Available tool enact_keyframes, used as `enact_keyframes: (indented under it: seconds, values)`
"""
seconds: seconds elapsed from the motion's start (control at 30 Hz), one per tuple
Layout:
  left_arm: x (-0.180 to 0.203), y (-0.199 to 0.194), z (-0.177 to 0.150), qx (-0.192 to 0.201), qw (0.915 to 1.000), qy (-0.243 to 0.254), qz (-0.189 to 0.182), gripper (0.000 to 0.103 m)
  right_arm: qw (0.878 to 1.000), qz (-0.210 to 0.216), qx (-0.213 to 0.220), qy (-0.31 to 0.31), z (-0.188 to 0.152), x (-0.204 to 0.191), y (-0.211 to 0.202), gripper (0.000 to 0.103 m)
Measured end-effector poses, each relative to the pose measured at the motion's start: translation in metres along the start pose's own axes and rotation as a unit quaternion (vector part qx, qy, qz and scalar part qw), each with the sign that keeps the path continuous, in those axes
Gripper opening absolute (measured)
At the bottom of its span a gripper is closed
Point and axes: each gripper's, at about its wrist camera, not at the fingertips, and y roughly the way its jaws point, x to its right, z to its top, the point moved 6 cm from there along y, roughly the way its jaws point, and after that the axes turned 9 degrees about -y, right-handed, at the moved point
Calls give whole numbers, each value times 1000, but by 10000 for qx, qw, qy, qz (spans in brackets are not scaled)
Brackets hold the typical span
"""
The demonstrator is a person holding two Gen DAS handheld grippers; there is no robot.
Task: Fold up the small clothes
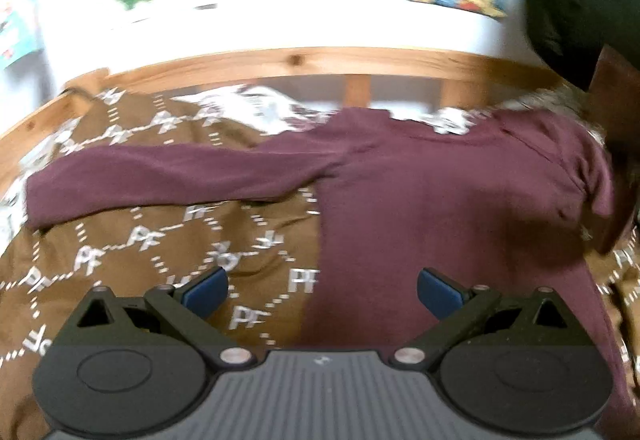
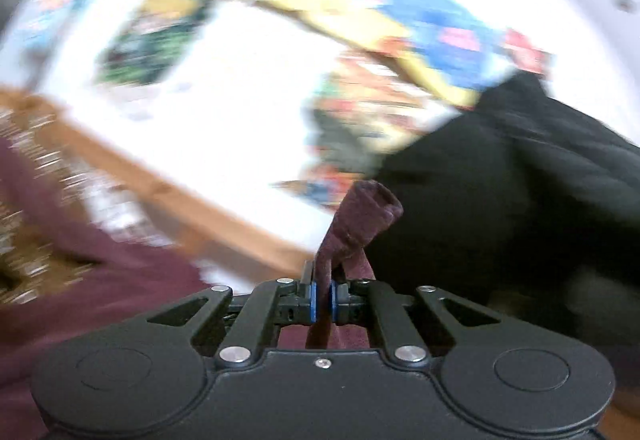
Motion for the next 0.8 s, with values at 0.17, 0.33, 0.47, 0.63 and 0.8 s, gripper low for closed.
enact_keyframes:
  seconds: [0.17,0.33,0.47,0.63,0.8]
  values:
    - [-20,5,5,30,9992,-373,136,102,9928,1116,40,-424,-3,-64,-10,6]
    - [-20,1,4,102,9989,-441,119,102,9744,2026,-32,-972,-9,-121,-22,6]
    - [-13,0,0,120,9992,-362,122,102,9560,2568,-111,-1413,-19,-155,-29,6]
    - [-6,4,-5,29,9995,-228,206,102,9474,2861,-248,-1410,-27,-165,-37,21]
    - [0,15,-13,-150,9993,-124,312,102,9488,3015,-410,-843,-27,-142,-39,60]
